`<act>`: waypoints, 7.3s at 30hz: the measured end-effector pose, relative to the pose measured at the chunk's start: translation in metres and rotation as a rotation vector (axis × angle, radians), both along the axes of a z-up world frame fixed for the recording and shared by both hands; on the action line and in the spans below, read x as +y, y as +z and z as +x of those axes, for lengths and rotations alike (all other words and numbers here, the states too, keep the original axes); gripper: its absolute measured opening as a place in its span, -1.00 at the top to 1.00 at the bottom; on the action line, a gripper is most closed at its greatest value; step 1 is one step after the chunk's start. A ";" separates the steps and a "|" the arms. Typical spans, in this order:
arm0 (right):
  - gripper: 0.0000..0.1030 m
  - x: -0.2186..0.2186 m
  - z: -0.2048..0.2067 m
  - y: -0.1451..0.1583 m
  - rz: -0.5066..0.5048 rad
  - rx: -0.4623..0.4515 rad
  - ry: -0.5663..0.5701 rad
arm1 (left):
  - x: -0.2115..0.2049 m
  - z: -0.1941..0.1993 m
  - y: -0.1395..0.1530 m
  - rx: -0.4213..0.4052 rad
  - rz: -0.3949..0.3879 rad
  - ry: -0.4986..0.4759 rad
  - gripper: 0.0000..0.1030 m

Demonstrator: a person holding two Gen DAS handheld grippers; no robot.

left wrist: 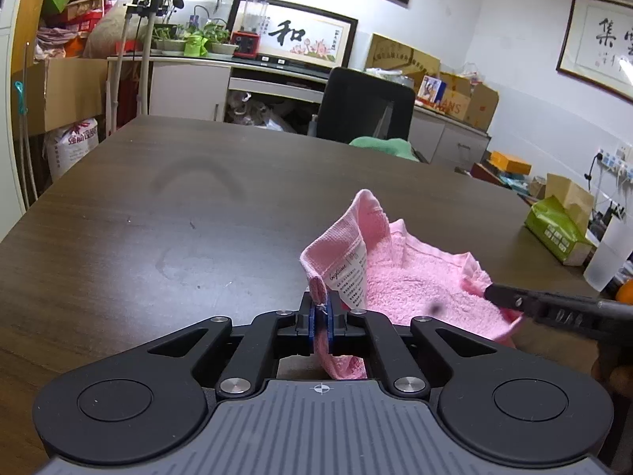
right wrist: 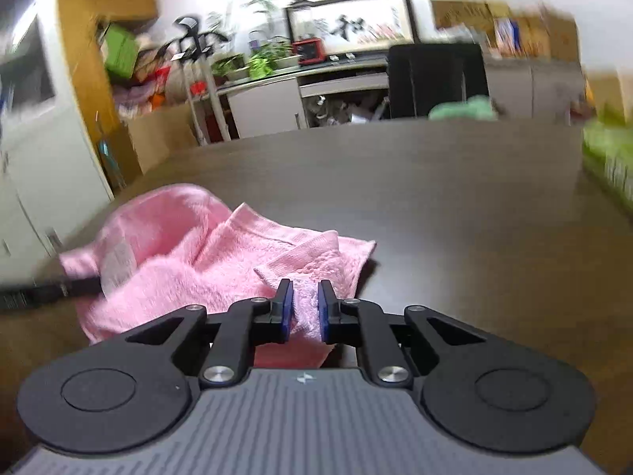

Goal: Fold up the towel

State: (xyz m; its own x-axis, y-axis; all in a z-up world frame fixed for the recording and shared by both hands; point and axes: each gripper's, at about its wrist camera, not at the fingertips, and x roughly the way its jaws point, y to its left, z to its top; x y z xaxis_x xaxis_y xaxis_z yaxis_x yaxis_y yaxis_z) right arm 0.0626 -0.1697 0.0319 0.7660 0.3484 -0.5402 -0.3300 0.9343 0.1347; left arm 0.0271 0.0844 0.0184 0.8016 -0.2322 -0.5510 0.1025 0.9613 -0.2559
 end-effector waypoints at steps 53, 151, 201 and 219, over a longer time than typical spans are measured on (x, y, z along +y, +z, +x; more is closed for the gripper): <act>0.70 0.011 0.007 0.005 -0.021 -0.012 0.092 | 0.004 0.010 -0.007 0.025 -0.082 -0.012 0.89; 0.70 -0.146 -0.105 -0.019 0.649 0.016 -0.129 | -0.009 -0.081 -0.004 0.099 -0.170 0.007 0.89; -0.64 -0.115 0.045 -0.006 0.380 0.212 0.016 | -0.045 0.025 -0.018 0.041 0.219 0.018 -0.03; -0.78 -0.138 0.022 -0.001 0.421 0.176 -0.040 | -0.008 0.001 0.000 -0.040 0.213 0.132 -0.47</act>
